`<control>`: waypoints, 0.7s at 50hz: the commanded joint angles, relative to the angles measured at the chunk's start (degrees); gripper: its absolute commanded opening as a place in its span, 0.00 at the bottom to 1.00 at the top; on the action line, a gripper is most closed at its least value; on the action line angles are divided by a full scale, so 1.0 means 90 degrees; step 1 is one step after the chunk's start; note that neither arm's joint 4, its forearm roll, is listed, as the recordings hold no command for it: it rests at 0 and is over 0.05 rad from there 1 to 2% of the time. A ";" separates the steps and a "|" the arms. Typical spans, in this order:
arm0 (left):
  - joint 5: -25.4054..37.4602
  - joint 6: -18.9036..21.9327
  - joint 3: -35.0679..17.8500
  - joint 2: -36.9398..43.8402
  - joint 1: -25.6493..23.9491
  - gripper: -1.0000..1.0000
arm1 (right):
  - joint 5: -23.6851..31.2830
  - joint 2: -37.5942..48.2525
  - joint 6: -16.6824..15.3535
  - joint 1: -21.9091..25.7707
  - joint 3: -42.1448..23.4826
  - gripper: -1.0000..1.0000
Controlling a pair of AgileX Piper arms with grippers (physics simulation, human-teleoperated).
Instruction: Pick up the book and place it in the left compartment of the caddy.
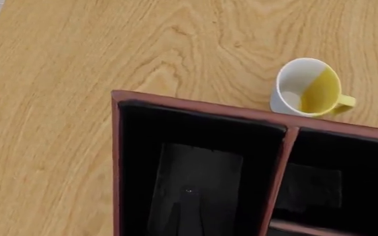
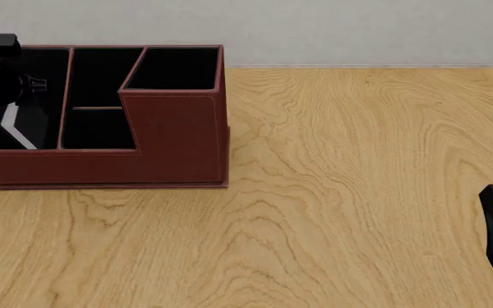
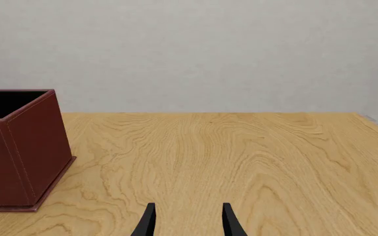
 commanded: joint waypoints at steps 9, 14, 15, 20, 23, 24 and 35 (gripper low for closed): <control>-0.0198 0.0044 -0.0118 0.0227 0.0040 0.00 | 0.0004 -0.0022 -0.0001 0.0000 0.0013 1.00; -0.0222 0.0012 -0.0153 0.0276 0.0020 0.00 | 0.0004 -0.0021 0.0000 0.0000 0.0013 1.00; -0.0210 -0.0002 -0.0169 0.0320 0.0046 0.00 | 0.0004 -0.0022 0.0001 0.0000 0.0013 1.00; -0.0271 0.0036 -0.0155 0.0370 0.0052 0.00 | 0.0004 -0.0020 0.0000 0.0001 0.0013 1.00; -0.0272 0.0055 -0.0173 0.0407 0.0078 0.00 | 0.0004 -0.0021 0.0000 0.0001 0.0013 1.00; -0.0265 0.0043 -0.0190 0.0427 0.0082 0.00 | 0.0004 -0.0020 -0.0001 -0.0001 0.0013 1.00; -0.0295 0.0051 -0.0213 0.0490 0.0063 0.00 | 0.0004 -0.0021 -0.0001 -0.0001 0.0013 1.00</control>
